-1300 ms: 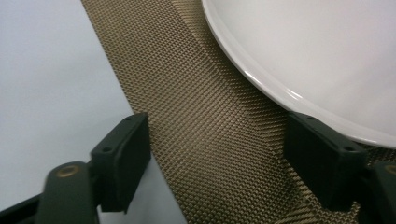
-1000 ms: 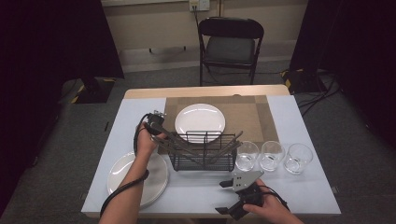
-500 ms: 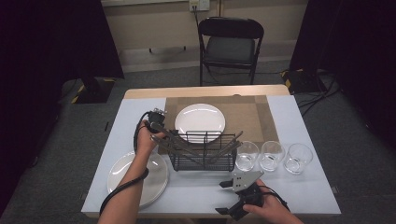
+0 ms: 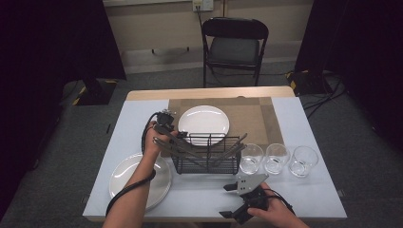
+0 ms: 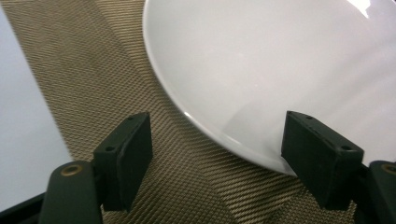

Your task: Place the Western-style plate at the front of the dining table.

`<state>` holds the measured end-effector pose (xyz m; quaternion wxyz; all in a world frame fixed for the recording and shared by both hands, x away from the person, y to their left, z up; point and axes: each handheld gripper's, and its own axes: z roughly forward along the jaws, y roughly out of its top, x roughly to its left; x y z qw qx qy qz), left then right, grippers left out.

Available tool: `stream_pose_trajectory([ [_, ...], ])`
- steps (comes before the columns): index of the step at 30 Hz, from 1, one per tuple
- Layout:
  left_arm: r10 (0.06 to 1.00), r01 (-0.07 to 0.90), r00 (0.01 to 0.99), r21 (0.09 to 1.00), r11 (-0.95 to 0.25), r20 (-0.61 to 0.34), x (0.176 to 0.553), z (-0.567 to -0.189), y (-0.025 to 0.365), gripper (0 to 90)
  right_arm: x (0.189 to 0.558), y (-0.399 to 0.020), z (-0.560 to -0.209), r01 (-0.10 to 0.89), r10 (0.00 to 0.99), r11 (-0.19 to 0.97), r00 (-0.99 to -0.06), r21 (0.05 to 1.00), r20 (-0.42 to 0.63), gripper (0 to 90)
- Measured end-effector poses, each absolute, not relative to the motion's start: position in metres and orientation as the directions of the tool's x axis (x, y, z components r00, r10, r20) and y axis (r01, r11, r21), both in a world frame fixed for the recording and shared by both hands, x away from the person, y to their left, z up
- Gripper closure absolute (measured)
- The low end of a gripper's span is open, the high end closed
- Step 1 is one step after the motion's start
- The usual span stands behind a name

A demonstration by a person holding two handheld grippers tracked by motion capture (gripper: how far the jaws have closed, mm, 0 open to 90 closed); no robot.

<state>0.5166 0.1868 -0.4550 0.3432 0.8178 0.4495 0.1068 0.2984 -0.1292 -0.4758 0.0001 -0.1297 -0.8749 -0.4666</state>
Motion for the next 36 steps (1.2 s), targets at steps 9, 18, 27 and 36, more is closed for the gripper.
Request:
stream_pose_trajectory([
  [9, 0.793, 0.681, 0.586, 0.632, -0.371, -0.166, 0.519, -0.461, 0.177, 25.6, 0.298, -0.13, -0.476, 0.225, 0.228, 0.53, -0.966, 0.817, 0.118, 13.7],
  [18, 0.777, 0.673, 0.608, 0.624, -0.397, -0.161, 0.522, -0.46, 0.169, 24.2, 0.298, -0.13, -0.476, 0.224, 0.226, 0.531, -0.967, 0.817, 0.118, 13.7],
  [27, 0.765, 0.662, 0.615, 0.653, -0.367, -0.193, 0.524, -0.458, 0.167, 27.5, 0.299, -0.13, -0.476, 0.233, 0.231, 0.527, -0.965, 0.817, 0.125, 13.7],
  [36, 0.859, 0.695, 0.502, 0.637, -0.333, -0.1, 0.522, -0.45, 0.203, 26.0, 0.298, -0.128, -0.476, 0.225, 0.223, 0.534, -0.967, 0.815, 0.121, 13.7],
])
